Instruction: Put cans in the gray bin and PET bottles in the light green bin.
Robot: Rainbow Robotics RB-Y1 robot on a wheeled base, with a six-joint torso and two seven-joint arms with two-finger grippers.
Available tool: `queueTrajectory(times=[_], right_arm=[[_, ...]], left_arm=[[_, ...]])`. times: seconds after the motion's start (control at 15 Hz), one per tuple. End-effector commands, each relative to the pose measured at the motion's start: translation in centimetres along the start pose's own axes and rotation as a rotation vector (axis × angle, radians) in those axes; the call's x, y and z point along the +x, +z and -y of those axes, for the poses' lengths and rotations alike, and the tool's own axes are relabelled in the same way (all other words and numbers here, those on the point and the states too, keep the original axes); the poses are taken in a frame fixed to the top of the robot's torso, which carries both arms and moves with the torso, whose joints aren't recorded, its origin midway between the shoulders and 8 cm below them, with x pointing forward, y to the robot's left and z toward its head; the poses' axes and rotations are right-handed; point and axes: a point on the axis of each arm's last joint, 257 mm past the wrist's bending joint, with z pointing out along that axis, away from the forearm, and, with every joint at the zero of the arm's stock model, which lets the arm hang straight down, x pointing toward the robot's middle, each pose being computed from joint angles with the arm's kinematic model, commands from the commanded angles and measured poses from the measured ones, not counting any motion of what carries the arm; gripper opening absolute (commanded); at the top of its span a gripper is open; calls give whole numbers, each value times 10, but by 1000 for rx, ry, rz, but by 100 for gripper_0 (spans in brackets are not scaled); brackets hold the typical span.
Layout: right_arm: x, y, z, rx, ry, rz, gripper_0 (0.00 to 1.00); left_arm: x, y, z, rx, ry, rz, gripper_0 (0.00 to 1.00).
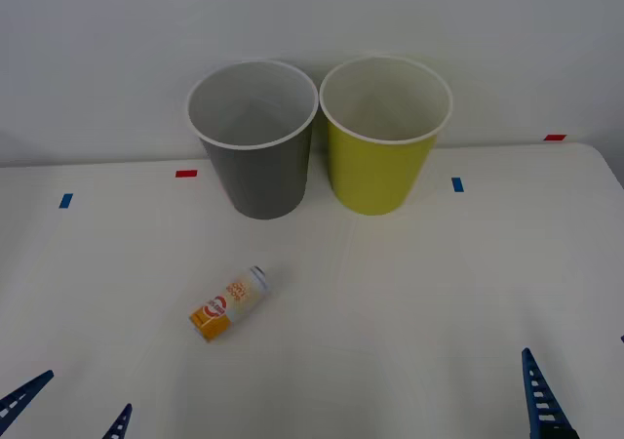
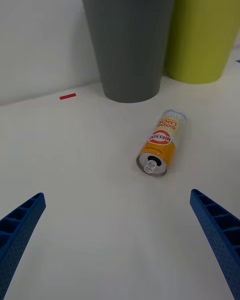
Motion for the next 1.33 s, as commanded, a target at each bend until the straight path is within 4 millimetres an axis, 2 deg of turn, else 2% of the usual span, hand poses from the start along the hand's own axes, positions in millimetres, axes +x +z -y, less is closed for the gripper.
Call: queueTrajectory(times=[0.07,0.4,0.67,1.13,1.33], right_arm=[[0,0,0,0,0,0,100],[0,0,0,0,0,0,100],[0,0,0,0,0,0,100],[0,0,0,0,0,0,100],[0,0,0,0,0,0,100]], left_arm=[[-3,19,5,71,47,-18,100],[-10,51,11,147,111,-77,100],[-10,71,6,176,195,-137,100],[-16,89,11,220,329,-301,100],[-21,103,24,263,355,-334,100]])
